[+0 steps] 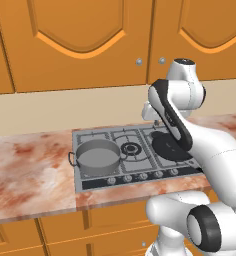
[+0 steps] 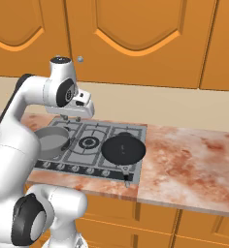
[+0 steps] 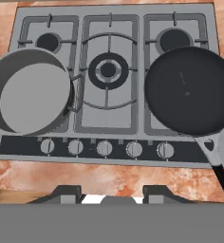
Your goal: Move the pot and pan from the stove into the sink.
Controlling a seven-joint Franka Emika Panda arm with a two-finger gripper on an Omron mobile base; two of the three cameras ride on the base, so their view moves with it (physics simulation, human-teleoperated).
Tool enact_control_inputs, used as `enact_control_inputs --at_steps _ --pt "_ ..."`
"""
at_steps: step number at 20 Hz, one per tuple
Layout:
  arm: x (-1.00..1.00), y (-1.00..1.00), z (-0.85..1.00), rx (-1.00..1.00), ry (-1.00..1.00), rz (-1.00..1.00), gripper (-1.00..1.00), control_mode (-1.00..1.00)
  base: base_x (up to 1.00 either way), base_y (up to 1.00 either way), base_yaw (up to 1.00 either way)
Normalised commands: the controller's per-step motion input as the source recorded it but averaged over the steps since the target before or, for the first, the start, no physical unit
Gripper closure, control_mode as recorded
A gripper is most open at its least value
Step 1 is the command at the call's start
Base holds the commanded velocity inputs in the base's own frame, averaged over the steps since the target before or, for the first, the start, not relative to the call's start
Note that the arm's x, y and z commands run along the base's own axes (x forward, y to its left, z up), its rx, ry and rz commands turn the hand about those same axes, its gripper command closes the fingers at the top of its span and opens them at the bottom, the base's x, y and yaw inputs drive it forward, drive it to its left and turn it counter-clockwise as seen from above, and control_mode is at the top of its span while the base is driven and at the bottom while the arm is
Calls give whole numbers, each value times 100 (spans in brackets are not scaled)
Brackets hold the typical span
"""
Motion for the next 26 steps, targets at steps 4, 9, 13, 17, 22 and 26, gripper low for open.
enact_control_inputs --at_steps 4,9,13,17,22,26 --pt "-2 -5 -3 0 0 0 -100 -100 0 0 0" --pt "-14 -27 -10 0 0 0 -100 -100 0 0 0" --pt "-25 -44 -12 2 0 0 -100 -100 0 0 0" --pt "-26 -52 -18 2 0 0 -100 -100 0 0 0" --pt "-22 -55 -24 0 0 0 -100 -100 0 0 0" --pt "-18 -55 -26 0 0 0 -100 -100 0 0 0"
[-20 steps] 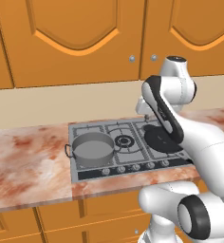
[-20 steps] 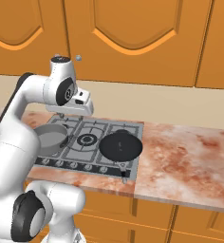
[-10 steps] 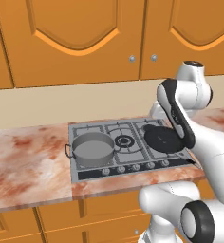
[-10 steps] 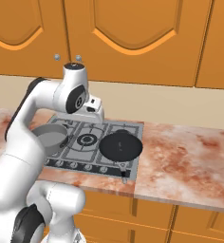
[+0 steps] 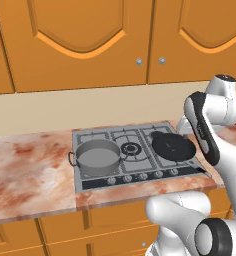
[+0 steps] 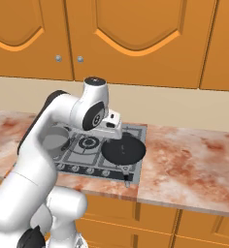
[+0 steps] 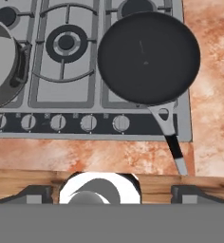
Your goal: Move the pot and pan from the stove into the sink.
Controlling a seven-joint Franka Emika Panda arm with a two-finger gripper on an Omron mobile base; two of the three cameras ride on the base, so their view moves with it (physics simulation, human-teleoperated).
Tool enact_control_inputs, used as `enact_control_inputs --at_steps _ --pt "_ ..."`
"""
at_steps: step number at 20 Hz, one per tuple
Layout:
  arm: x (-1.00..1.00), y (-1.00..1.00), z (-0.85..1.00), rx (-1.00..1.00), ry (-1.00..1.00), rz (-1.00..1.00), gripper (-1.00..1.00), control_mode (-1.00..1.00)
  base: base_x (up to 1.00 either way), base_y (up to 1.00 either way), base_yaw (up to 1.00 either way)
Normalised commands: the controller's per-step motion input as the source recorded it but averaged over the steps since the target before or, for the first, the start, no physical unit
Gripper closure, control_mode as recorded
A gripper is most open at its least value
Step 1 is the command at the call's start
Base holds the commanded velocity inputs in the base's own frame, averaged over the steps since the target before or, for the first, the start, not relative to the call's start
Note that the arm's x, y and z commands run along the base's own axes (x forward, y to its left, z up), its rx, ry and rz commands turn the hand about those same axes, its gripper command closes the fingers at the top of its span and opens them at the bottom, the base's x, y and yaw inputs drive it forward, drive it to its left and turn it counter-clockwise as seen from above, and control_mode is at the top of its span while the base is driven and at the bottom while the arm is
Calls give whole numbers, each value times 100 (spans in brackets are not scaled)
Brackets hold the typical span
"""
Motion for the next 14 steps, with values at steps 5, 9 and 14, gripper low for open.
enact_control_inputs --at_steps 5,9,14 --pt "-12 -49 -27 0 0 0 -100 -100 0 0 0" --pt "0 -14 -16 0 -3 5 -100 -100 0 0 0" --pt "0 0 0 0 0 0 -100 -100 0 0 0"
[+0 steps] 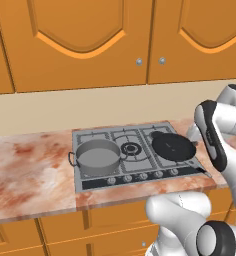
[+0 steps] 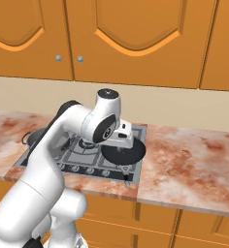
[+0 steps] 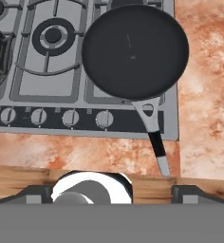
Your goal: Move the pot and pan from the stove into the sink.
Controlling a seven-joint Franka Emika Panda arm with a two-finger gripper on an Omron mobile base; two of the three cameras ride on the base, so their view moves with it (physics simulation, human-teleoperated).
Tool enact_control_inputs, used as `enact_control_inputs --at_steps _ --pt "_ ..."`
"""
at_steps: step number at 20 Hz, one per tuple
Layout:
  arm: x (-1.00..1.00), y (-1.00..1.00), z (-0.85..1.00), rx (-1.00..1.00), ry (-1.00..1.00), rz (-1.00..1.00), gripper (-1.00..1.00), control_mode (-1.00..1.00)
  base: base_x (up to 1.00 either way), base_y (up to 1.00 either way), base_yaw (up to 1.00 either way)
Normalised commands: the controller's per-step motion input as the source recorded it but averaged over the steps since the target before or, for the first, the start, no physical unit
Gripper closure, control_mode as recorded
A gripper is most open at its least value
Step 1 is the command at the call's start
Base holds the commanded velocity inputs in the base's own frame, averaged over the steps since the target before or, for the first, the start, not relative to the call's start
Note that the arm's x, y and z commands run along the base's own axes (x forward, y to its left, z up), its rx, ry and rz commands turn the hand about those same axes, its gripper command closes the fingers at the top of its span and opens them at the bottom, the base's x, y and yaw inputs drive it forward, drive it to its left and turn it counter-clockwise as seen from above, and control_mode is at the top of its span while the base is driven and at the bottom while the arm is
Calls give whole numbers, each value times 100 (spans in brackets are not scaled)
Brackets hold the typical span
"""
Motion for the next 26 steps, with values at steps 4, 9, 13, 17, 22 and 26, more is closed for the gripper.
enact_control_inputs --at_steps 4,9,13,17,22,26 --pt "3 -4 -28 -2 0 1 -100 -100 0 0 0" --pt "7 -9 -45 -7 1 3 -100 -100 0 0 0" --pt "19 -10 -48 -7 1 5 -100 -100 0 0 0" --pt "19 -15 -49 -4 0 6 -100 -100 0 0 0" --pt "23 -20 -45 -1 0 8 -100 -100 0 0 0" --pt "25 -20 -39 0 0 9 -100 -100 0 0 0"
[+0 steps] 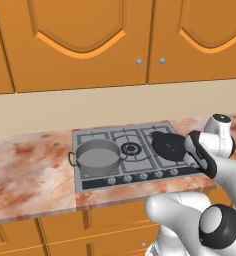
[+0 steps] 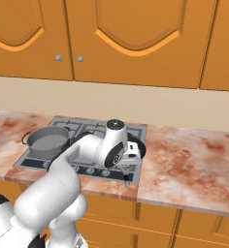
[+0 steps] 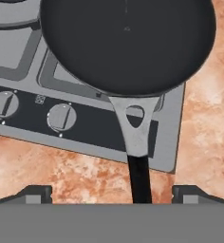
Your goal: Move the pot and pan from the stove into the sink.
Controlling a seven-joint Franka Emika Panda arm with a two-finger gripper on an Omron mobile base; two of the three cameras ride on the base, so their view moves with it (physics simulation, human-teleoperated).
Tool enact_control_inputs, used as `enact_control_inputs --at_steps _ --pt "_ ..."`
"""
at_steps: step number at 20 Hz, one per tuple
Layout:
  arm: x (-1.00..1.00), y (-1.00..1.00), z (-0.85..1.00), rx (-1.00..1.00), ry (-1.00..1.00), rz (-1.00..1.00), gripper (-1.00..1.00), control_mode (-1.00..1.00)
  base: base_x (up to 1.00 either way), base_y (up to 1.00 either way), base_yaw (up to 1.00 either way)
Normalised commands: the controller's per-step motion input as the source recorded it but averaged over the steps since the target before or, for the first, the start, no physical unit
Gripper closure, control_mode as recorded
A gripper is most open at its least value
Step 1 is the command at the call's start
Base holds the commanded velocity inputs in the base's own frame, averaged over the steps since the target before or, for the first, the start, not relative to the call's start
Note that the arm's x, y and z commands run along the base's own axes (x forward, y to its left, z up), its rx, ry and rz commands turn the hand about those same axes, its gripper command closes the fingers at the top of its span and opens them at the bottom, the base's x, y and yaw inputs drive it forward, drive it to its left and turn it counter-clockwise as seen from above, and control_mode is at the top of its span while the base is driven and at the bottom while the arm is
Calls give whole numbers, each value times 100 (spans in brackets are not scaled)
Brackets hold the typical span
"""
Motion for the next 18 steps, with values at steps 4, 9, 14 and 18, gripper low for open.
enact_control_inputs --at_steps 4,9,14,18 --pt "23 -19 -33 0 0 8 -100 -100 0 0 0" --pt "3 -9 -13 0 0 5 -100 -100 0 0 0" --pt "0 0 -16 0 0 0 -100 -100 0 0 0" --pt "2 0 -24 -1 0 0 -100 -100 0 0 0"
